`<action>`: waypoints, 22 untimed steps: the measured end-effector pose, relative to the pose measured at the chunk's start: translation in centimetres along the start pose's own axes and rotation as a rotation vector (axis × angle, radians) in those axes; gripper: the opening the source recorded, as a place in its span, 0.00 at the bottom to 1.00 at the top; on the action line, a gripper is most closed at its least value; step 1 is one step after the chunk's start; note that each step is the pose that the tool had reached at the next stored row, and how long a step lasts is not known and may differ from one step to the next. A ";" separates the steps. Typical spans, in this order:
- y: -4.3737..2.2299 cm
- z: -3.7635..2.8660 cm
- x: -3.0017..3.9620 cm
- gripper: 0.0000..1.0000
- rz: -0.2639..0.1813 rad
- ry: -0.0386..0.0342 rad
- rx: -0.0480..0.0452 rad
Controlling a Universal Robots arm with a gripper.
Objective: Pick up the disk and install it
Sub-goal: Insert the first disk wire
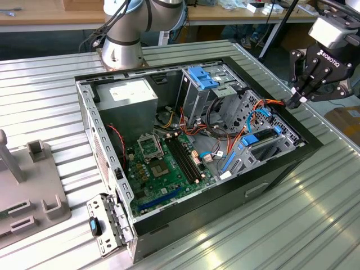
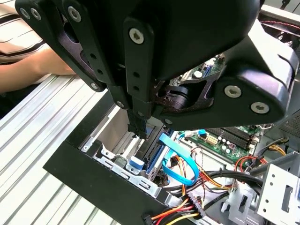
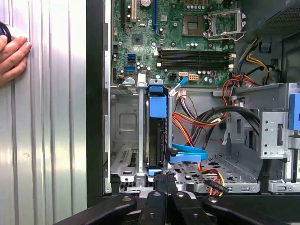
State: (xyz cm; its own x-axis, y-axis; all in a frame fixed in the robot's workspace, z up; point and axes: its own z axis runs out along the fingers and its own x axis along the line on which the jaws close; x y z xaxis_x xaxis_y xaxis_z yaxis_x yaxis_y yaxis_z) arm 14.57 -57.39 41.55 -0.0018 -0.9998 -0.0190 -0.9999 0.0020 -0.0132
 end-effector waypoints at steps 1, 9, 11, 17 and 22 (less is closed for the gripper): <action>-0.01 0.00 0.00 0.11 0.000 0.0000 0.0000; -0.14 0.14 0.00 0.11 -0.160 -0.0022 -0.0030; -0.20 0.31 0.00 0.11 -0.271 -0.0035 -0.0051; -0.73 0.39 0.01 0.11 -0.348 -0.0046 -0.0065; -1.87 0.51 -0.01 0.11 -0.393 -0.0052 -0.0074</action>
State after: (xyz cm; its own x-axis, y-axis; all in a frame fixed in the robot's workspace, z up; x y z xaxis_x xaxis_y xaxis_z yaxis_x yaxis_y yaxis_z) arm 16.44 -57.37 41.07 0.3816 -0.9242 -0.0190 -0.9243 -0.3814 -0.0133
